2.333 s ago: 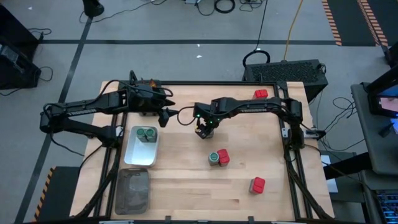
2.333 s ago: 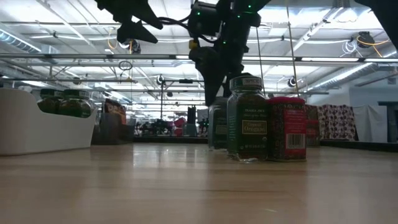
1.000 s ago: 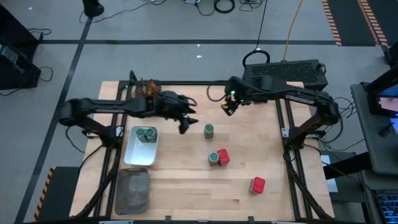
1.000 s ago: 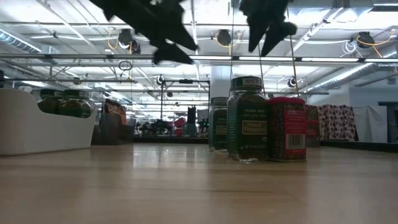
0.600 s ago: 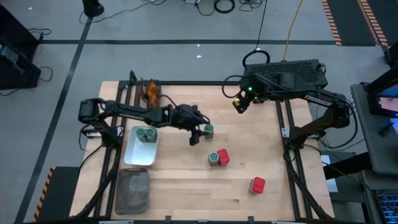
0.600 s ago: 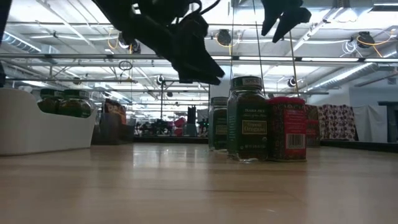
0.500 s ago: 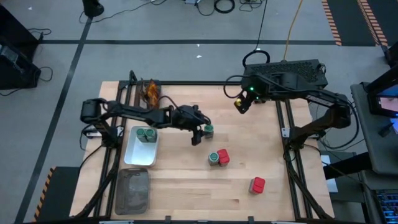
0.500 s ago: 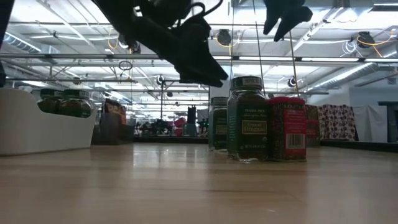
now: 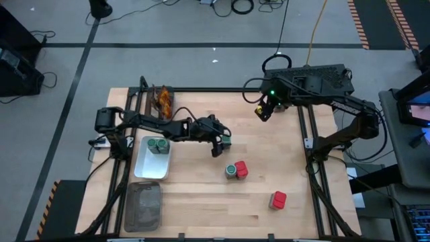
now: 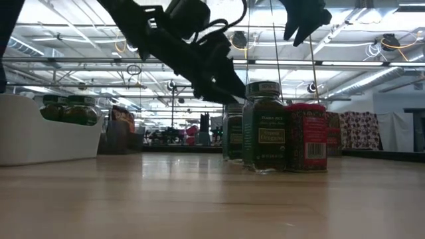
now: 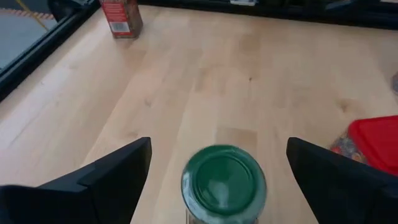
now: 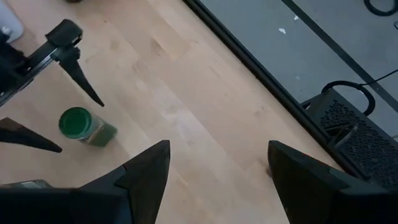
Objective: Sort spices by type
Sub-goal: Put the top green seasoning bottle into the white bin
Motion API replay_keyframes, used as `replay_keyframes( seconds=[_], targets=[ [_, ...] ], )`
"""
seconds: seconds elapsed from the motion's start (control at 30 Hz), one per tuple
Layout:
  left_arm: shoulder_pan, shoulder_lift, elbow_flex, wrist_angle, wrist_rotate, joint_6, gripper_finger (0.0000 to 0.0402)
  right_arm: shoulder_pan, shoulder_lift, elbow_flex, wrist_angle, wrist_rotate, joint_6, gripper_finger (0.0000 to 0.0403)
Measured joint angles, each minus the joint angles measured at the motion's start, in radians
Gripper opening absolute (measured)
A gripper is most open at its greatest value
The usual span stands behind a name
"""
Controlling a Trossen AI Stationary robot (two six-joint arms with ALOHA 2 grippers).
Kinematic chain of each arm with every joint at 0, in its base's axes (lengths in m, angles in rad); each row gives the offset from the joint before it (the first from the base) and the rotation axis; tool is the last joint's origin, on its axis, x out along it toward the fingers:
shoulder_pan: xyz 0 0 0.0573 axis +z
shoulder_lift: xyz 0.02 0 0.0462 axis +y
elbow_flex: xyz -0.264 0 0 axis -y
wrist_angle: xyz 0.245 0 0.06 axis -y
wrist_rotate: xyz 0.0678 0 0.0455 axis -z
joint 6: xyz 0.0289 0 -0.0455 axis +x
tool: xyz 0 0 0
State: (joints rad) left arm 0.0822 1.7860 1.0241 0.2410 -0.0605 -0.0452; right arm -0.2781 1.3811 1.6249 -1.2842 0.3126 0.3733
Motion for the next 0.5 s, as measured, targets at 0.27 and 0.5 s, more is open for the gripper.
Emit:
replay_keyframes(
  seconds=[0.27, 0.5],
  targets=[
    [-0.005, 0.061, 0.000, 0.028, -0.001, -0.001, 0.0377, -0.037, 0.000, 0.000, 0.000, -0.004, -0.012, 0.0254],
    [-0.005, 0.062, 0.000, 0.029, -0.002, -0.002, 0.0377, -0.052, 0.000, 0.000, 0.000, -0.004, -0.011, 0.0254]
  ],
)
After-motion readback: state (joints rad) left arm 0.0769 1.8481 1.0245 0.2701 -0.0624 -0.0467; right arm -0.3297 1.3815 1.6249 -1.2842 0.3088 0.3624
